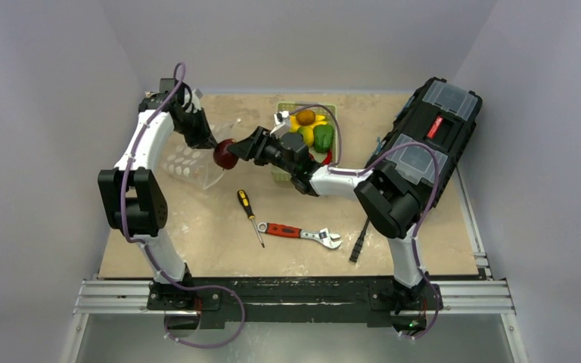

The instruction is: Place the food in the zip-top bag and seal the zipper

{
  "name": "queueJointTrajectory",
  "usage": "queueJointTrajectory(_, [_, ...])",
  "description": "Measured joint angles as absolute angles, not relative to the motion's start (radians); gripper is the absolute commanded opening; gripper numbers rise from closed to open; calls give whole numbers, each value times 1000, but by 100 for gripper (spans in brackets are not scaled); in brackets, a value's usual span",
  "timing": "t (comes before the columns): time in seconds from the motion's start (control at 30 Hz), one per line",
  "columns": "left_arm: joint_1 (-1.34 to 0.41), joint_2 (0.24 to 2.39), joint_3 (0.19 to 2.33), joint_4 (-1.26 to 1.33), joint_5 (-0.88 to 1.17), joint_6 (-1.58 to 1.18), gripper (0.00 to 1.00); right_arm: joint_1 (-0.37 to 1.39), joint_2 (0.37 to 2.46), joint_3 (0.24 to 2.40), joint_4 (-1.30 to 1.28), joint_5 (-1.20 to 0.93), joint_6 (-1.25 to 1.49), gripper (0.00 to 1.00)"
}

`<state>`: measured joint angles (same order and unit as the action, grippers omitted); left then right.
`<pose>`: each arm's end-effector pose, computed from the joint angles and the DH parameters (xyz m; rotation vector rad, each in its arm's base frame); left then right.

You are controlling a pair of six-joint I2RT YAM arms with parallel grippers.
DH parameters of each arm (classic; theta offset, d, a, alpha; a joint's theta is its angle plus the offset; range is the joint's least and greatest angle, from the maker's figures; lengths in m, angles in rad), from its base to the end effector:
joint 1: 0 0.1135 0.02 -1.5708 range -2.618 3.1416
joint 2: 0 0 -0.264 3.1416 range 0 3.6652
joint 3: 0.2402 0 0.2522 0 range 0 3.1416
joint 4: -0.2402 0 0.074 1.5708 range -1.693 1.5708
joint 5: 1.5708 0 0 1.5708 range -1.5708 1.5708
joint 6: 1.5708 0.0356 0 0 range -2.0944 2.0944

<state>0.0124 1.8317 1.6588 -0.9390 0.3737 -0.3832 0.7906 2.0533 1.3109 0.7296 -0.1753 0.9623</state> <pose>0.3873 -0.0082 0.2895 -0.4128 2.6654 -0.6167 0.3280 0.3403 0.2246 -0.0012 1.8001 1.4614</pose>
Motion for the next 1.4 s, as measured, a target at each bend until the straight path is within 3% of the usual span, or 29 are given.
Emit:
queueJointTrajectory(0.5, [36, 1824, 1658, -921, 397, -384, 0, 794, 2193, 1382, 698, -88, 1085, 1])
queueJointTrajectory(0.6, [36, 1824, 1658, -921, 402, -384, 0, 796, 2222, 1422, 686, -88, 1095, 15])
queueJointTrajectory(0.8, [39, 1821, 1658, -918, 409, -384, 0, 801, 2263, 1512, 648, -98, 1108, 55])
queueJointTrajectory(0.93, [39, 1817, 1658, -918, 410, -384, 0, 801, 2265, 1517, 643, -101, 1113, 72])
queueJointTrajectory(1.03, [40, 1817, 1658, -918, 412, -384, 0, 801, 2264, 1516, 643, -112, 1110, 77])
queueJointTrajectory(1.4, [59, 1813, 1657, -918, 417, -387, 0, 797, 2197, 1487, 622, -154, 1055, 73])
